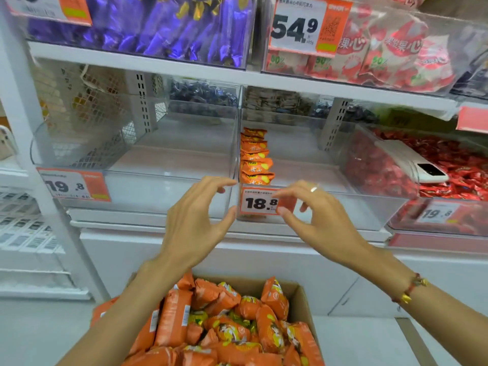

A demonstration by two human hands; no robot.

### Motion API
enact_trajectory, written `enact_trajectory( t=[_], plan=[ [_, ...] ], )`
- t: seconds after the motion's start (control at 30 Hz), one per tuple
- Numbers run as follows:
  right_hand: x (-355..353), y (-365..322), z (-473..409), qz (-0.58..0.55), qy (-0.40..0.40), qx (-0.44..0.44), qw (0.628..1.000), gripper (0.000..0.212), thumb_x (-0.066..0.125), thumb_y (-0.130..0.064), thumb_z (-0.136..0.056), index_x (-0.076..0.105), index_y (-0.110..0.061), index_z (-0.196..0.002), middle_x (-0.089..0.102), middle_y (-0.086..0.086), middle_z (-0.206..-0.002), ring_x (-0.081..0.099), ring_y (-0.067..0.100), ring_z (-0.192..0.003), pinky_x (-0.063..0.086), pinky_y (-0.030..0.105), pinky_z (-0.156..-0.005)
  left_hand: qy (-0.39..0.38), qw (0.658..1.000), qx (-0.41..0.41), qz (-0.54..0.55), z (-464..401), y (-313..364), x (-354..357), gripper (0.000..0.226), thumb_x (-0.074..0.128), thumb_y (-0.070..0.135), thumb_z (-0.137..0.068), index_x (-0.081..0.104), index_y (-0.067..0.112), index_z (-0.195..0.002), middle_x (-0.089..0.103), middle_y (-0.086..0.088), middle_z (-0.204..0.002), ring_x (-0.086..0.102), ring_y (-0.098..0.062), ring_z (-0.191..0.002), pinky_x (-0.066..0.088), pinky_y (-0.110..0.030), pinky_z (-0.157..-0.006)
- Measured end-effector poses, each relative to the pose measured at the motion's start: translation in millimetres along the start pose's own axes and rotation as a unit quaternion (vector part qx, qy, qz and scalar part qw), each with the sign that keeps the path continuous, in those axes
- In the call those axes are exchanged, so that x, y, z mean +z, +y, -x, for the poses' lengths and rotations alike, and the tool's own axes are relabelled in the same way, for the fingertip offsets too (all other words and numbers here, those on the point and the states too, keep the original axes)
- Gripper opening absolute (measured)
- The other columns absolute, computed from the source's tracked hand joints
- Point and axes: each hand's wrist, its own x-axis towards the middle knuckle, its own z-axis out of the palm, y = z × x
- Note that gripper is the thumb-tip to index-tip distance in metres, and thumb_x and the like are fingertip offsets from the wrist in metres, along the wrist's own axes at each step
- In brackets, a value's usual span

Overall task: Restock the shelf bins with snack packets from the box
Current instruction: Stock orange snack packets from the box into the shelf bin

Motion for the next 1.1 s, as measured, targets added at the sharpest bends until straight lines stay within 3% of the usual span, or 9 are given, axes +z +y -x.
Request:
enact_trajectory(
  t=[0.13, 0.33, 0.47, 0.63, 0.73, 0.8, 0.9, 1.03, 1.1],
  plan=[
    [37.0, -2.9, 52.5, 0.011, -0.133, 0.041, 0.99, 0.019, 0.055, -0.03, -0.092, 0.063, -0.035, -0.108, 0.059, -0.023, -0.102, 0.046, -0.006, -0.092, 0.042, 0.018, -0.077, -0.11, 0.991, -0.077, -0.01, 63.0, -25.8, 7.5, 0.029, 0.058, 0.028, -0.084, 0.06, 0.037, -0.112, 0.059, 0.021, -0.112, 0.057, -0.002, -0.102, 0.05, -0.03, -0.081],
    [92.9, 14.0, 100.5, 0.065, -0.317, 0.133, 0.937, 0.027, 0.051, -0.033, -0.092, 0.06, -0.029, -0.117, 0.061, -0.01, -0.12, 0.054, 0.013, -0.113, 0.042, 0.027, -0.088, -0.335, 0.917, -0.154, -0.153, 132.5, -72.9, 17.8, 0.054, 0.07, 0.034, -0.075, 0.06, 0.023, -0.128, 0.053, -0.001, -0.138, 0.051, -0.027, -0.126, 0.042, -0.041, -0.1],
    [115.3, 24.9, 108.2, 0.116, -0.398, 0.248, 0.876, 0.03, 0.052, -0.043, -0.092, 0.059, -0.014, -0.093, 0.06, 0.0, -0.09, 0.057, 0.022, -0.103, 0.036, 0.03, -0.084, -0.391, 0.876, -0.127, -0.252, 151.6, -88.3, 23.0, 0.071, 0.094, 0.04, -0.033, 0.074, 0.026, -0.1, 0.069, -0.011, -0.112, 0.07, -0.031, -0.091, 0.056, -0.044, -0.075],
    [141.6, 20.2, 101.0, 0.064, -0.53, 0.314, 0.785, 0.04, 0.049, -0.045, -0.094, 0.04, -0.018, -0.066, 0.05, 0.004, -0.075, 0.052, 0.024, -0.083, 0.04, 0.031, -0.07, -0.388, 0.89, -0.116, -0.21, 149.5, -85.8, 27.9, 0.052, 0.063, 0.034, -0.086, 0.05, 0.039, -0.136, 0.038, 0.005, -0.149, 0.039, -0.022, -0.134, 0.036, -0.04, -0.107],
    [144.9, 18.3, 99.0, 0.044, -0.512, 0.33, 0.792, 0.03, 0.06, -0.04, -0.089, 0.058, -0.011, -0.097, 0.06, 0.006, -0.099, 0.058, 0.025, -0.098, 0.048, 0.033, -0.08, -0.379, 0.902, -0.121, -0.169, 151.0, -85.8, 28.6, 0.045, 0.061, 0.031, -0.089, 0.053, 0.037, -0.133, 0.043, 0.008, -0.145, 0.036, -0.018, -0.136, 0.029, -0.037, -0.111],
    [139.8, 17.9, 98.9, 0.023, -0.477, 0.357, 0.803, 0.052, 0.066, -0.041, -0.085, 0.051, -0.01, -0.124, 0.058, 0.006, -0.119, 0.057, 0.023, -0.11, 0.048, 0.033, -0.089, -0.349, 0.916, -0.141, -0.138, 147.9, -78.2, 29.6, 0.034, 0.061, 0.032, -0.09, 0.061, 0.034, -0.125, 0.051, 0.008, -0.139, 0.04, -0.017, -0.133, 0.029, -0.034, -0.11],
    [130.4, 12.0, 99.8, -0.032, -0.39, 0.373, 0.841, 0.063, 0.073, -0.04, -0.078, 0.046, -0.021, -0.131, 0.057, -0.001, -0.121, 0.057, 0.017, -0.109, 0.048, 0.029, -0.09, -0.306, 0.917, -0.256, -0.03, 132.9, -54.4, 32.5, 0.021, 0.053, 0.047, -0.092, 0.07, 0.036, -0.097, 0.07, 0.006, -0.111, 0.062, -0.015, -0.106, 0.049, -0.034, -0.09],
    [125.5, -16.8, 96.8, -0.166, -0.187, 0.317, 0.915, 0.063, 0.083, -0.029, -0.07, 0.05, -0.025, -0.124, 0.062, -0.011, -0.113, 0.059, 0.005, -0.104, 0.05, 0.024, -0.09, -0.412, 0.727, -0.484, 0.26, 111.4, -13.9, 40.4, 0.042, 0.045, 0.064, -0.089, 0.055, 0.029, -0.109, 0.068, -0.002, -0.106, 0.067, -0.014, -0.088, 0.057, -0.029, -0.072],
    [123.1, -27.2, 89.5, -0.247, -0.164, 0.286, 0.911, 0.062, 0.084, -0.021, -0.07, 0.052, -0.025, -0.123, 0.063, -0.013, -0.11, 0.058, -0.001, -0.104, 0.049, 0.017, -0.088, -0.353, 0.696, -0.519, 0.349, 110.3, -4.3, 45.6, 0.039, 0.057, 0.056, -0.088, 0.059, 0.024, -0.11, 0.07, 0.003, -0.103, 0.07, -0.012, -0.087, 0.057, -0.024, -0.071]
  ],
)
